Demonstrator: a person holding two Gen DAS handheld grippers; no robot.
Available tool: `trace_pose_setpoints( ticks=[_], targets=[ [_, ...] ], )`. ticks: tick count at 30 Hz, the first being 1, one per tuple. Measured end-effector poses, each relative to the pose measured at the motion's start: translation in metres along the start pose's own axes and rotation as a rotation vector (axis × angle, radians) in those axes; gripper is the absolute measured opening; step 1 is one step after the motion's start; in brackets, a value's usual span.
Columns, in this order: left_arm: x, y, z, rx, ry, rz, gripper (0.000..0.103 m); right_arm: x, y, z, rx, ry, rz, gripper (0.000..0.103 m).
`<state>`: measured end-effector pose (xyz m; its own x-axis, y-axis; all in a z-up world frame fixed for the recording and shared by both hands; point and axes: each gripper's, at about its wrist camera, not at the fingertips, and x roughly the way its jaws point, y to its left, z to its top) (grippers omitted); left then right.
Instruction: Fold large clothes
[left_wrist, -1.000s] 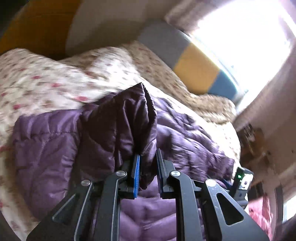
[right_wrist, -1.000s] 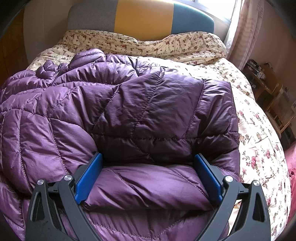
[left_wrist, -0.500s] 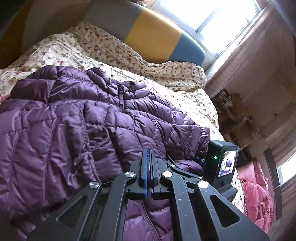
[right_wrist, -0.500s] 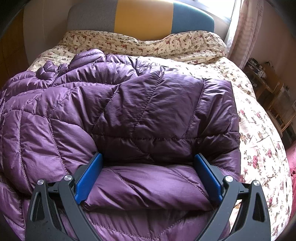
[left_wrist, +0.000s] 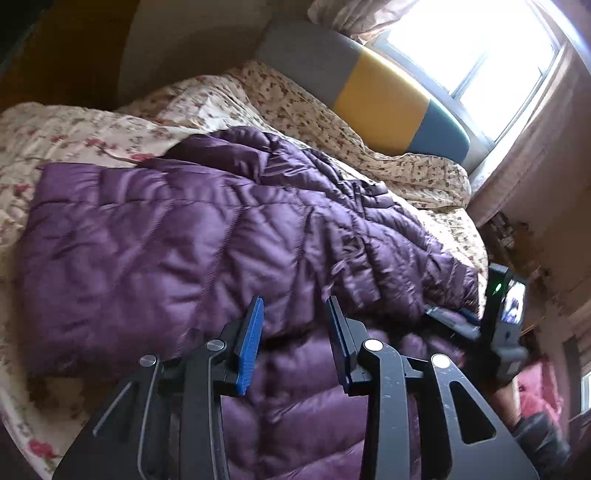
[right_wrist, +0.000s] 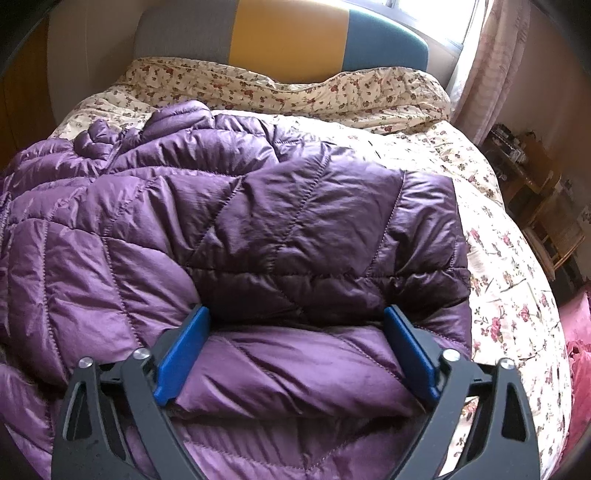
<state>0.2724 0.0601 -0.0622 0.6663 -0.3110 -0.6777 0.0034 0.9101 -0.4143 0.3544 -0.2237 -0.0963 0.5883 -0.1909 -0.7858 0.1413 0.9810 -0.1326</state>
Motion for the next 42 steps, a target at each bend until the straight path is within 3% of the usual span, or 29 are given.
trace_pose_setpoints(
  ticks=[3,6,9,13,17,18,20,22,28,31,37,42],
  targets=[
    [-0.003,0.008,-0.012,-0.002,0.001,0.017,0.034,-0.016,0.009,0.004,0.0,-0.041,0.03,0.084],
    [0.002,0.011,-0.02,-0.01,0.017,0.041,0.034,-0.038,0.026,0.007,-0.006,-0.086,0.119,0.076],
    [0.005,0.013,-0.024,-0.021,0.019,0.052,0.034,-0.055,0.056,0.012,-0.013,-0.069,0.334,0.068],
    [0.004,0.013,-0.024,-0.011,0.016,0.06,0.034,-0.063,0.103,0.014,-0.036,-0.007,0.554,0.059],
    [0.005,0.015,-0.02,-0.005,0.013,0.062,0.034,-0.061,0.145,0.012,-0.06,0.071,0.695,0.051],
    [0.005,0.014,-0.02,-0.002,0.011,0.064,0.034,-0.058,0.155,0.011,-0.082,0.088,0.695,0.045],
    [0.004,0.014,-0.018,0.008,0.003,0.07,0.034,-0.052,0.17,0.009,-0.106,0.108,0.696,0.013],
    [0.001,0.014,-0.018,0.009,-0.008,0.071,0.034,-0.056,0.175,0.01,-0.103,0.09,0.692,0.006],
    [-0.009,0.007,-0.01,0.05,-0.069,0.072,0.034,-0.07,0.14,0.024,-0.026,-0.017,0.585,0.005],
    [-0.008,0.004,-0.002,0.051,-0.085,0.069,0.034,-0.071,0.115,0.03,0.019,-0.057,0.488,0.004],
    [0.006,0.005,0.014,0.047,-0.081,0.087,0.034,-0.052,0.049,0.029,0.13,-0.049,0.282,0.004],
    [0.015,0.007,0.023,0.057,-0.081,0.106,0.034,-0.044,0.008,0.015,0.181,-0.028,0.184,0.004]
  ],
)
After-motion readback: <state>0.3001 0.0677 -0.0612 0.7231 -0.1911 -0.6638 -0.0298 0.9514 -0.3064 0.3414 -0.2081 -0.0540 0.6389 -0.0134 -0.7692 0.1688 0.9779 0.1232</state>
